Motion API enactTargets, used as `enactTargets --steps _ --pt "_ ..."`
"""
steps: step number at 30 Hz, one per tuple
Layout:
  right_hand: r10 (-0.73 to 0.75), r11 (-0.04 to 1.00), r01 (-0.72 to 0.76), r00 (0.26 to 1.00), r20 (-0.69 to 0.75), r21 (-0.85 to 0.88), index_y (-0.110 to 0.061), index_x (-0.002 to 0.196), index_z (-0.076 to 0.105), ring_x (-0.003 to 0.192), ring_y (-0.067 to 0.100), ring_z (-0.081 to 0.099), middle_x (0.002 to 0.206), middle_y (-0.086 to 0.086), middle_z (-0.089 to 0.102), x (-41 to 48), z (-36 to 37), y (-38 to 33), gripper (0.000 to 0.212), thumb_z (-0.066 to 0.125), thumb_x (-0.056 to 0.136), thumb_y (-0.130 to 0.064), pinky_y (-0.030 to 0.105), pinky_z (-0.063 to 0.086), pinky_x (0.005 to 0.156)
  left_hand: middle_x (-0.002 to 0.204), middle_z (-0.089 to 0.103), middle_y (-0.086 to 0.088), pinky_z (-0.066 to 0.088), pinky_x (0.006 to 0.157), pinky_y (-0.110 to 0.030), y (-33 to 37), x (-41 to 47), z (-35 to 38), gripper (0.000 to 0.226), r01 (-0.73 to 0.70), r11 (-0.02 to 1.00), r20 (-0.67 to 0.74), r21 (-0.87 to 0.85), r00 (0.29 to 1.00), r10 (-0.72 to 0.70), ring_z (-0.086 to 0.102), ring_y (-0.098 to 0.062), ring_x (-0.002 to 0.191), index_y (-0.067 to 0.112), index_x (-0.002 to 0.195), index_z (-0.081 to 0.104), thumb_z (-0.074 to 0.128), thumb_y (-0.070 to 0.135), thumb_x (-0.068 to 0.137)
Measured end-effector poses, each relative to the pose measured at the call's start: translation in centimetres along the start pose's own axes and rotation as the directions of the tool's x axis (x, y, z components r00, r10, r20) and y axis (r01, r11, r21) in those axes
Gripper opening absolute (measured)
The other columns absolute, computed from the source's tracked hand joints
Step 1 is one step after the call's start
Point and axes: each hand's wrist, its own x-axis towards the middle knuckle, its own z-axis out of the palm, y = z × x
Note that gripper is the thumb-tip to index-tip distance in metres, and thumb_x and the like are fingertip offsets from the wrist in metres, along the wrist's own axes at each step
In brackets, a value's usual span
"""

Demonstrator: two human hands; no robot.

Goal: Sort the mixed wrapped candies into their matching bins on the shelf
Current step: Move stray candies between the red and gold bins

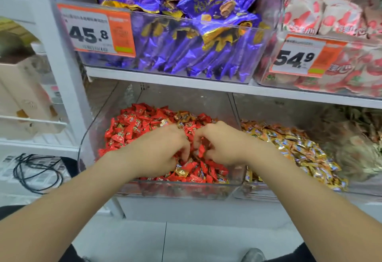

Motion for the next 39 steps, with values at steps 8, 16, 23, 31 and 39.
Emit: enactTargets --steps 8,16,23,31,39 --pt "-0.015 0.999 0.013 0.998 -0.064 -0.043 -0.031 0.101 0.065 0.093 0.011 0.059 0.101 -0.010 0.056 -1.2 -0.7 -0.2 0.030 0.082 0.083 -0.013 0.035 0.053 0.083 0.098 0.056 0.015 0.052 0.077 -0.034 -0.2 0.0 1.2 0.013 0.052 0.996 0.147 -0.068 0.988 -0.041 0.057 -0.008 0.089 0.033 0.101 0.070 0.073 0.042 0.093" --pt "-0.028 0.978 0.026 1.000 -0.006 -0.206 -0.024 0.121 0.059 0.110 0.024 0.060 0.118 0.000 0.059 -1.5 0.5 -0.6 0.032 0.065 0.091 -0.014 0.045 0.057 0.085 0.090 0.059 0.012 0.053 0.073 -0.038 -0.7 0.1 0.9 0.015 0.184 0.952 -0.013 -0.245 0.981 -0.194 0.057 -0.007 0.079 0.028 0.104 0.056 0.058 0.014 0.098" --pt "-0.020 0.995 0.018 0.999 -0.027 -0.100 -0.029 0.118 0.072 0.093 0.015 0.063 0.089 -0.009 0.068 -1.0 0.6 -0.5 0.025 0.072 0.092 -0.033 0.035 0.054 0.075 0.090 0.053 0.004 0.048 0.081 -0.039 -0.7 1.2 0.7 0.012 0.261 0.941 -0.172 -0.215 0.938 -0.300 0.052 -0.019 0.087 0.023 0.088 0.056 0.048 0.016 0.094" --pt "0.064 0.974 -0.029 0.987 -0.150 0.224 -0.022 0.084 0.074 0.065 -0.010 0.059 0.070 -0.015 0.064 -0.4 -1.7 -0.4 0.019 0.060 0.086 -0.010 0.009 0.038 0.058 0.123 0.055 -0.011 0.052 0.098 -0.050 -5.4 2.8 0.7 0.033 0.503 0.862 -0.083 -0.066 0.858 -0.507 0.059 -0.037 0.116 0.028 0.132 0.063 0.062 0.035 0.100" --pt "-0.109 0.992 0.118 0.974 -0.197 0.038 -0.024 0.117 0.072 0.107 0.022 0.060 0.109 -0.001 0.061 4.6 1.1 -0.6 0.024 0.068 0.093 -0.021 0.038 0.049 0.097 0.108 0.061 -0.009 0.054 0.084 -0.045 -5.8 3.6 1.0 0.018 0.470 0.882 -0.155 0.018 0.873 -0.462 0.065 -0.034 0.100 0.018 0.103 0.066 0.061 0.034 0.098"
